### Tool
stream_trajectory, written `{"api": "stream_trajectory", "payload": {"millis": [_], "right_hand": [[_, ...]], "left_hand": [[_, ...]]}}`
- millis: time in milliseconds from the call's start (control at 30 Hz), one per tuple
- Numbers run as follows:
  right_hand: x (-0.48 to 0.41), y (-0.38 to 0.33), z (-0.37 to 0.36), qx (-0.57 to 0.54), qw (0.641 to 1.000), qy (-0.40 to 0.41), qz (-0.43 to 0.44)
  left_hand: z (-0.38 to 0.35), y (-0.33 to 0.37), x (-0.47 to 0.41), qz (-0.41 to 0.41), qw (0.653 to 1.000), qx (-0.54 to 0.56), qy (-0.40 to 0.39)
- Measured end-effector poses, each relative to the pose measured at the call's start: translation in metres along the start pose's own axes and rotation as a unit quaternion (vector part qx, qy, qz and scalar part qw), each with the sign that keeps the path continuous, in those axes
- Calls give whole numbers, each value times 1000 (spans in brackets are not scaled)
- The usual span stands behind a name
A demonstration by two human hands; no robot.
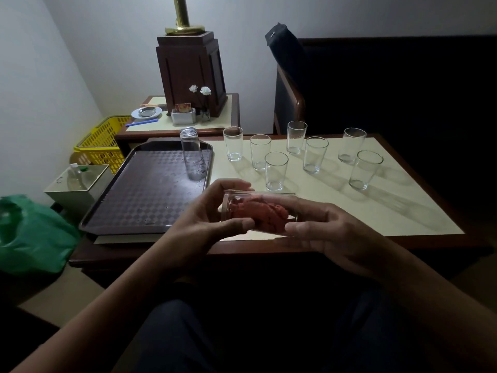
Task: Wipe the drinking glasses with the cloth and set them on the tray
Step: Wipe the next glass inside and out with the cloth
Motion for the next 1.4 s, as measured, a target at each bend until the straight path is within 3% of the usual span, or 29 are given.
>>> {"api": "stream_trajectory", "payload": {"millis": [67,133,200,300,400,500,567,633,767,833,967,1067,1167,1267,1400], "right_hand": [[2,0,-1,247,966,-10,81],[4,7,-4,381,912,-27,148],[3,14,-2,312,941,-20,128],[0,12,0,37,999,-11,26],[-2,9,-3,-146,989,12,-30],[-2,17,-6,-68,994,88,-18],[0,19,-10,62,995,81,9],[0,19,-11,118,991,55,14],[0,17,-4,-16,998,39,-51],[-1,22,1,-75,991,84,-74],[-5,24,21,-89,973,199,-76],[-5,15,47,-135,937,321,-25],[-5,17,58,-129,905,405,26],[-6,22,42,-82,919,385,31],[-8,15,27,65,948,307,47]], "left_hand": [[-4,-2,-3,114,990,81,-25],[-7,-8,-5,177,972,143,-52],[-5,-14,-8,145,975,165,-21],[1,-10,-5,0,998,49,25],[5,2,2,-76,991,-106,33],[6,2,2,-6,983,-183,-4],[5,0,2,55,982,-179,-36],[6,-2,3,75,987,-138,-40],[2,-5,1,-71,954,-287,38],[0,-8,0,-113,936,-326,67],[12,-16,-3,-104,916,-358,150],[29,-22,-3,-68,902,-381,189],[31,-28,-5,-31,933,-303,190],[22,-27,-9,3,956,-249,153],[14,-27,-9,15,962,-248,114]]}}
Point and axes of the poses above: each hand's wrist, its own x-axis away from the middle knuckle, its own z-axis out of the back of the hand, y = z × x, the point moved 1 cm from there along -x, towards the middle knuckle, and after that the axes turned 12 degrees about z, right-handed, at the moved point
